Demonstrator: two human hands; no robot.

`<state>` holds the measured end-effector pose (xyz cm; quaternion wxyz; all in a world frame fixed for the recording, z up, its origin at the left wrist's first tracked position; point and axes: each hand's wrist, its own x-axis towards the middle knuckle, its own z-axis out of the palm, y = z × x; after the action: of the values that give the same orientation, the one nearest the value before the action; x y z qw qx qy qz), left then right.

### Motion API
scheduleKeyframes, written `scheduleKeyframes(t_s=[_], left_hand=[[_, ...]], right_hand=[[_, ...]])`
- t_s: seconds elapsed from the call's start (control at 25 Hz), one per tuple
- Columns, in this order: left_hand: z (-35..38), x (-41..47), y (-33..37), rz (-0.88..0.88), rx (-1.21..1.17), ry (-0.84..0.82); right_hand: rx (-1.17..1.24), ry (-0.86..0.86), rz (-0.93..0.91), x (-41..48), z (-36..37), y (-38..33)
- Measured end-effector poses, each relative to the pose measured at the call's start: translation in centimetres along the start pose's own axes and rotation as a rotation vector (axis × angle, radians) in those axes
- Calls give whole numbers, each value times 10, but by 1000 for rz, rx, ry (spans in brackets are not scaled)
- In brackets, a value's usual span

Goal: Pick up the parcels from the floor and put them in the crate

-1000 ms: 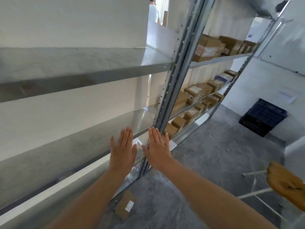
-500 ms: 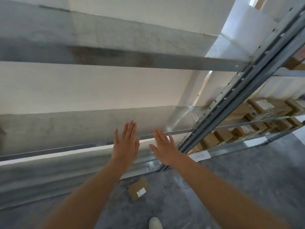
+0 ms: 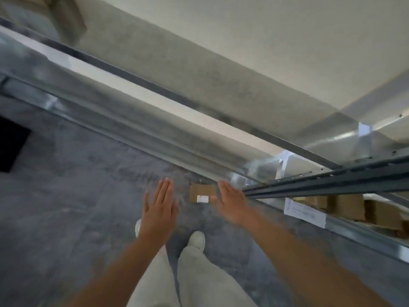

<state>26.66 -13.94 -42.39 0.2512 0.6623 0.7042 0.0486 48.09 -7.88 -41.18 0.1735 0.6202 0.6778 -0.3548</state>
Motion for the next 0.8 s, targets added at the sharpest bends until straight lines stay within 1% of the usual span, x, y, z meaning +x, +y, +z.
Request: scheduleKeyframes(t_s=[0.16, 0.24, 0.28, 0.32, 0.36, 0.4, 0.44, 0.52, 0.6, 0.8], left_hand=[[90, -12, -27, -308, -79, -158], [141, -3, -27, -435, -189, -208], [168, 3, -27, -469, -266, -221], [192, 8, -28, -465, -298, -233], [216, 13, -28, -424, -275, -236], [244, 19, -30, -385, -240, -268], [269, 25, -36, -383, -249, -312], [322, 49, -59, -441, -325, -314], [372, 82, -85, -455, -358, -308], [490, 180, -134, -554, -470, -323]], right_hand=[[52, -123, 76, 24, 84, 55], [81, -185, 149, 50, 121, 84], [94, -202, 175, 64, 137, 96], [116, -208, 190, 80, 150, 106], [153, -203, 200, 95, 162, 114], [196, -197, 216, 113, 177, 123], [235, -187, 234, 131, 193, 130], [277, -145, 243, 179, 229, 149], [318, -129, 296, 233, 266, 166], [601, -15, 430, 365, 341, 195]])
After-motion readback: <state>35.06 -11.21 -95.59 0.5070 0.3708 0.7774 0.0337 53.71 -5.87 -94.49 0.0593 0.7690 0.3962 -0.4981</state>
